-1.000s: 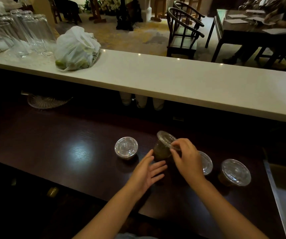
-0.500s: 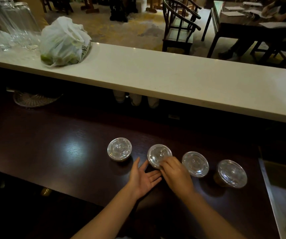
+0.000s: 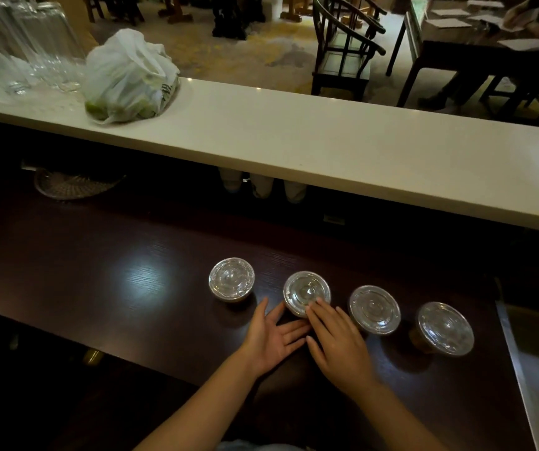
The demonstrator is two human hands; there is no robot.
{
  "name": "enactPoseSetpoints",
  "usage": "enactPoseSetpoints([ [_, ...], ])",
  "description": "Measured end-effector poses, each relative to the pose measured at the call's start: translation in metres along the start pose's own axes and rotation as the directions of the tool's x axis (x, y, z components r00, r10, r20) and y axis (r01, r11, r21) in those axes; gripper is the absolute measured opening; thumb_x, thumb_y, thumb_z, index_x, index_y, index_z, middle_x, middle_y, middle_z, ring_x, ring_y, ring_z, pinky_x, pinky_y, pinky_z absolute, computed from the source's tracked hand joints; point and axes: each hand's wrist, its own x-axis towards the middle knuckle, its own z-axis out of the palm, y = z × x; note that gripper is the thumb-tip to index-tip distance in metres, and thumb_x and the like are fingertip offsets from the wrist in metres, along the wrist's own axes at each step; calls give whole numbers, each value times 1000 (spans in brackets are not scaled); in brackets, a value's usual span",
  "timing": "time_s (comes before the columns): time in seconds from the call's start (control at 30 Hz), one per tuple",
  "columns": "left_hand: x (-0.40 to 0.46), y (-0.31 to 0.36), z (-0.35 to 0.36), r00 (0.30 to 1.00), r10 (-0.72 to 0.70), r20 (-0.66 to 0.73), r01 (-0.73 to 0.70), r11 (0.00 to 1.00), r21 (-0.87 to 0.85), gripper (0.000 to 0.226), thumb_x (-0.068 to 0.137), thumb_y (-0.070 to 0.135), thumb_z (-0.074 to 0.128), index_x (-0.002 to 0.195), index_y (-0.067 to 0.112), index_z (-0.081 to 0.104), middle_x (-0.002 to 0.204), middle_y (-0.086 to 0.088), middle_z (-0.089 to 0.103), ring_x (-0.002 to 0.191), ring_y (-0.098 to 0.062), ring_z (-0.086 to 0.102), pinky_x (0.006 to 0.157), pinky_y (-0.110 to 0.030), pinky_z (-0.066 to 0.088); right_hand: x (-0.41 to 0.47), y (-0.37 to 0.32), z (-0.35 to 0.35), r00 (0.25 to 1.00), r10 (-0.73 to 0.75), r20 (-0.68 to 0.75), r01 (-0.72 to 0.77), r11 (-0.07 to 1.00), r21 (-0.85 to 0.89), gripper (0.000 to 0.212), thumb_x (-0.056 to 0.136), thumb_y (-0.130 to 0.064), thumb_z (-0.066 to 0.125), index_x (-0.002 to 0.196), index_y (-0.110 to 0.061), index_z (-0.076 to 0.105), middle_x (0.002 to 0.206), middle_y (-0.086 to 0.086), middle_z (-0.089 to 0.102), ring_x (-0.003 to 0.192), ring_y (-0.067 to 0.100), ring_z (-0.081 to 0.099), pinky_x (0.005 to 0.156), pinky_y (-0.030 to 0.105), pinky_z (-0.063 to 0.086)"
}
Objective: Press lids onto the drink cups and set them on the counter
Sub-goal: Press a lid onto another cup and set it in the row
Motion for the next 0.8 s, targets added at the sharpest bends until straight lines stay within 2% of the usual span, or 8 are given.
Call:
enactPoseSetpoints([
  [0.13,-11,6,-4,993,103,-53,-88,968,234,46,98,42,24,131,16,44,119,-20,58,102,-25,58,98,-37,38,11,-10,-9,998,31,-49,-31,999,10,42,86,-32,44,119,-10,58,121,6,62,119,15,47,110,36,17],
  [0.27,-36,34,-11,883,464,-75,-371,786,495,33,99,12,32,116,0,58,106,-16,65,81,-13,66,69,-18,51,49,-30,-13,993,5,-115,1,999,46,43,84,-26,44,123,-10,55,125,10,59,119,22,49,108,39,27],
  [0.37,-48,68,-30,572,820,20,-566,377,733,24,95,12,44,96,22,66,97,-2,70,95,-20,66,74,-21,53,80,-49,-9,1000,-16,-24,16,1000,2,49,84,-31,41,126,-11,54,130,10,56,122,25,50,103,41,34],
  [0.43,-47,88,-44,452,872,188,-466,51,883,29,90,22,45,114,20,62,117,-3,65,113,-17,57,95,-25,43,97,-60,-2,999,-19,37,18,999,28,48,84,-29,47,128,-10,52,135,10,52,126,26,46,102,45,34],
  [0.53,-29,101,-60,619,730,289,-209,-201,957,51,97,22,42,144,11,27,152,-7,27,142,-20,18,114,-33,19,117,-71,9,989,0,145,-12,997,79,56,86,-21,57,138,-8,39,148,13,34,136,27,30,108,46,31],
  [0.63,-16,98,-70,777,583,237,-142,-205,968,57,98,22,38,147,10,10,157,-10,4,144,-22,4,115,-33,10,127,-80,16,939,62,337,-122,980,160,60,95,-24,44,146,-10,17,156,8,10,142,20,12,112,33,18],
  [0.7,-13,93,-74,799,553,236,-183,-151,972,59,97,16,41,147,8,11,157,-11,1,144,-25,8,114,-29,12,128,-84,19,911,110,398,-203,958,201,60,96,-24,42,147,-11,13,156,8,9,141,21,17,111,34,22],
  [0.8,-14,85,-82,781,560,277,-207,-187,960,60,96,17,41,147,9,10,157,-10,-1,143,-25,10,115,-31,17,121,-89,21,909,143,391,-230,955,187,60,96,-26,42,147,-12,13,156,6,10,139,21,22,108,33,27],
])
